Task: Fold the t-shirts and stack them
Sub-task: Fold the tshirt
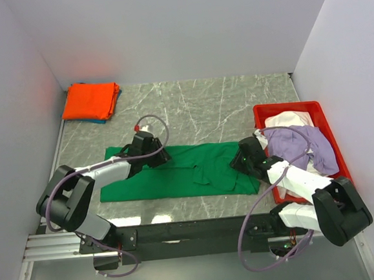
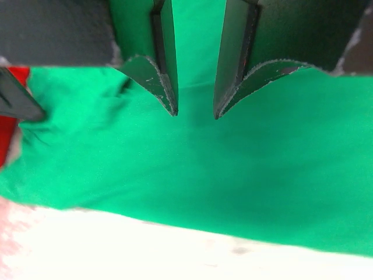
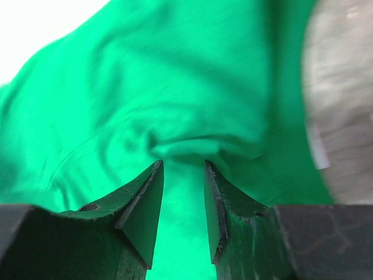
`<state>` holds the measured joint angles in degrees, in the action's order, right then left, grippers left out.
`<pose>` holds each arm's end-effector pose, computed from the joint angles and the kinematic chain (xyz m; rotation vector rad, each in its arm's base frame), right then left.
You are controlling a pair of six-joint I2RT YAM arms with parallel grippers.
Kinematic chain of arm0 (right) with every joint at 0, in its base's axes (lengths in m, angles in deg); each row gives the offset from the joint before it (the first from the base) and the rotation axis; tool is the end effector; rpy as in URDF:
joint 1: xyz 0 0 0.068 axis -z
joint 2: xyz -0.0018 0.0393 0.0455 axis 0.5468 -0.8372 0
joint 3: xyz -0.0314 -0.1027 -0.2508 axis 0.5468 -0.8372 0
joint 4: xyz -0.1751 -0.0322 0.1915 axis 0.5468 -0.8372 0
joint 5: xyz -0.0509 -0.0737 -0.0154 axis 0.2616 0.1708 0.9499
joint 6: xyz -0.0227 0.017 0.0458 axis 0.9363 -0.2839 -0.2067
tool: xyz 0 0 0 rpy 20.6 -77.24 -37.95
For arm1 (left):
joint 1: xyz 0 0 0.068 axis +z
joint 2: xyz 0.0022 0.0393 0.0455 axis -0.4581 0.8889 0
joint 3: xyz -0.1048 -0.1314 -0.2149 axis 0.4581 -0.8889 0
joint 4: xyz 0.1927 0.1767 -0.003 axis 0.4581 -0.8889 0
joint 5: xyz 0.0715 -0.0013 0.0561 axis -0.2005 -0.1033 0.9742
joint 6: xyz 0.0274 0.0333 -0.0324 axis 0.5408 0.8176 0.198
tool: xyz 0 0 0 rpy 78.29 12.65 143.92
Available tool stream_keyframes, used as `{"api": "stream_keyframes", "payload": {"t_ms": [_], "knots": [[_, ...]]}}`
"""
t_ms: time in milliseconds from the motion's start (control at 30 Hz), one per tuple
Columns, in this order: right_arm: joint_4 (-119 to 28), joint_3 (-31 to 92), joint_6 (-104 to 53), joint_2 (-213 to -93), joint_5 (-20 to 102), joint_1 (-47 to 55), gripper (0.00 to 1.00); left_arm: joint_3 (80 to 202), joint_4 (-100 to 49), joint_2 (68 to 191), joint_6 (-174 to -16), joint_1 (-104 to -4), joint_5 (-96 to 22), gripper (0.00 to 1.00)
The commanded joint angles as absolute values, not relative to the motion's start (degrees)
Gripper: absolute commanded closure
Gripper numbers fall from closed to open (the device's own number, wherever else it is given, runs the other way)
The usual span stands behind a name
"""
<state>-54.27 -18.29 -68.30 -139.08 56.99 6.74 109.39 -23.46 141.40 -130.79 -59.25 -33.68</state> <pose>0.1937 0.0904 0.1601 0.5681 2.4065 0.4151 0.2518 -0.1609 0.1670 -0.2802 2.4303 -0.7713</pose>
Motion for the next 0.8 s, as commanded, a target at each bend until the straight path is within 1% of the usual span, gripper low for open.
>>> {"api": "stream_keyframes", "payload": {"t_ms": [0, 167, 400, 600, 767], "knots": [[-50.67, -20.96, -69.38, -138.24, 57.18, 10.29, 0.59, 106.81, -22.98, 138.51, -132.28, -57.41, -30.92, 0.64], [-50.31, -23.34, -69.65, -136.22, 55.34, 11.88, 0.59, 104.17, -22.28, 138.78, -134.12, -53.82, -31.08, 0.65], [-49.87, -22.2, -69.65, -137.62, 54.1, 11.97, 0.6, 100.74, -21.92, 137.81, -136.24, -49.85, -31.44, 0.68], [-49.0, -15.09, -67.9, -145.87, 53.58, 12.23, 0.6, 97.58, -23.42, 133.78, -138.87, -47.13, -28.89, 0.69], [-47.14, -5.26, -64.21, -159.57, 49.1, 13.72, 0.62, 92.93, -23.25, 128.33, -141.51, -46.16, -28.8, 0.7]]}}
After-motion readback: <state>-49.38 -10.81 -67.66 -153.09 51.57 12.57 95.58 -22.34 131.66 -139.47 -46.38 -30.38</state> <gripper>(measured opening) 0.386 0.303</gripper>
